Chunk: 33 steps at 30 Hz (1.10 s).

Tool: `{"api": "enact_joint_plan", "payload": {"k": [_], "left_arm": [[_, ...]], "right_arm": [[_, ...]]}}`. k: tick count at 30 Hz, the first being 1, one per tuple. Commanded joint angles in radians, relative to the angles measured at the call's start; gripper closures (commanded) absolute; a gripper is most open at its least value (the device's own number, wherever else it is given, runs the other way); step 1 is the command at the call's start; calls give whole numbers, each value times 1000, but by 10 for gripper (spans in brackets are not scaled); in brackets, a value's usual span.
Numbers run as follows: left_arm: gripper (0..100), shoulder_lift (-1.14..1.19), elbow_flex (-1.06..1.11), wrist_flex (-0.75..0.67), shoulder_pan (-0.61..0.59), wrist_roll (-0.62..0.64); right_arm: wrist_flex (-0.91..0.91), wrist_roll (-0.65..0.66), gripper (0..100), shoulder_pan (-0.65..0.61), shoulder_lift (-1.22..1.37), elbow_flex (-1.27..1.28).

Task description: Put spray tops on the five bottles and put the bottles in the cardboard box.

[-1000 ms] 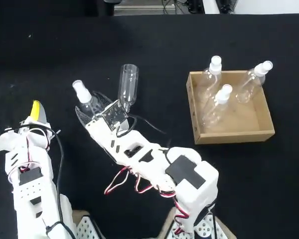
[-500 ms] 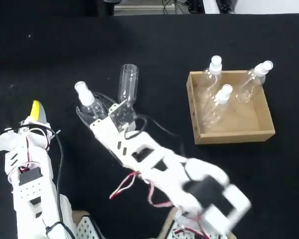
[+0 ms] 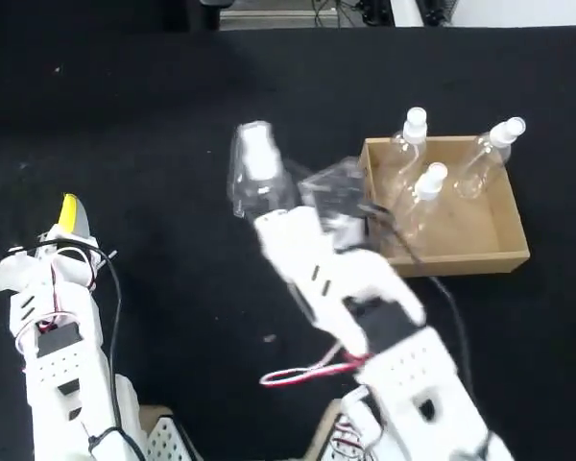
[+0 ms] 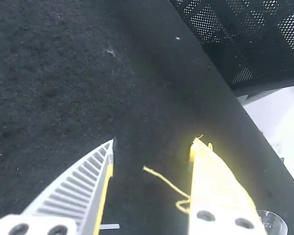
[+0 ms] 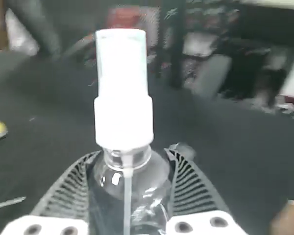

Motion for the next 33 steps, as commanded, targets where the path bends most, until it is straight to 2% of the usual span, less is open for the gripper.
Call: {"api": "enact_joint_plan", "payload": {"k": [1,6,12,18,25,33], "left_arm": [[766,-15,-56,-25,-8,5],[766,-15,-56,-25,-8,5],[766,-15,-56,-25,-8,5],[766,-15,-56,-25,-8,5],[766,-15,-56,-25,-4,5],[766,-15,-56,-25,-5,5]], "right_arm": [[92,8,988,152,-140,-108],[153,11,988,410,-94,-340],[146,12,988,729,162,-570],[-49,12,988,942,400,-579],[-351,12,988,1068,573,-374],[-489,5,988,1060,570,-148]]}}
